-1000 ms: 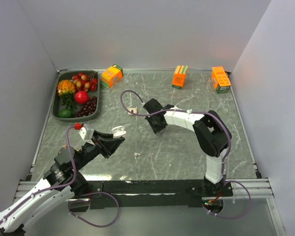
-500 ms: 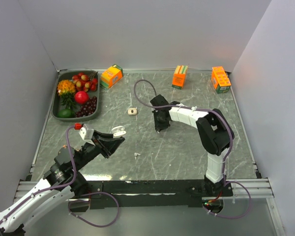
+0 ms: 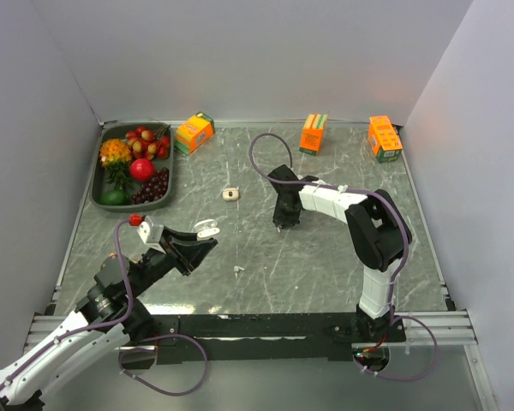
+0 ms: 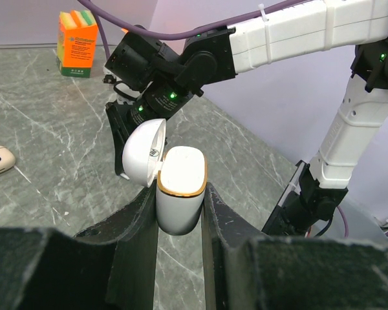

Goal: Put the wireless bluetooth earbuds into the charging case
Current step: Adjust the earbud at the center of the board.

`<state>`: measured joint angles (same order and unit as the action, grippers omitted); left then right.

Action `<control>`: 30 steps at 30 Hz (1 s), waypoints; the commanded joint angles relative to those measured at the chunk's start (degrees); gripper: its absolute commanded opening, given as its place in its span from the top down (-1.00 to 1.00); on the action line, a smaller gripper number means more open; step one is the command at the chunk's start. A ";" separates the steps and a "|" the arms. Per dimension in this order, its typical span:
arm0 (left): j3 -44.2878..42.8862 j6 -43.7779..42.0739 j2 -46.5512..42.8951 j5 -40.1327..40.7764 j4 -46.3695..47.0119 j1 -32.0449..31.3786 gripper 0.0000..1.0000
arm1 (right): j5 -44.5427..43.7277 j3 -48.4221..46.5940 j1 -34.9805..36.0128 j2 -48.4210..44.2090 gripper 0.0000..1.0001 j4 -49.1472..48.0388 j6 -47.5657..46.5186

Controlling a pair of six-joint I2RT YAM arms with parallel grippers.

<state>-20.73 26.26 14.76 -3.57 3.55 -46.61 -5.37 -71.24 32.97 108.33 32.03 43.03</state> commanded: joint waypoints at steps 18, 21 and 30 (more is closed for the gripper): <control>-2.47 0.63 0.44 0.06 1.28 -0.32 0.98 | -4.91 -1.35 -0.54 -0.32 0.02 5.94 -1.01; -2.56 0.55 0.35 0.06 1.11 -0.32 0.98 | -6.49 -1.62 -0.54 -1.37 -0.31 6.90 -2.59; -2.56 0.28 0.88 -0.12 1.63 -0.32 0.98 | -8.53 -1.28 -0.19 -6.90 -0.90 3.31 -20.24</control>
<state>-20.78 26.24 14.90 -3.60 3.55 -46.61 -12.49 -71.96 32.95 106.74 37.28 33.26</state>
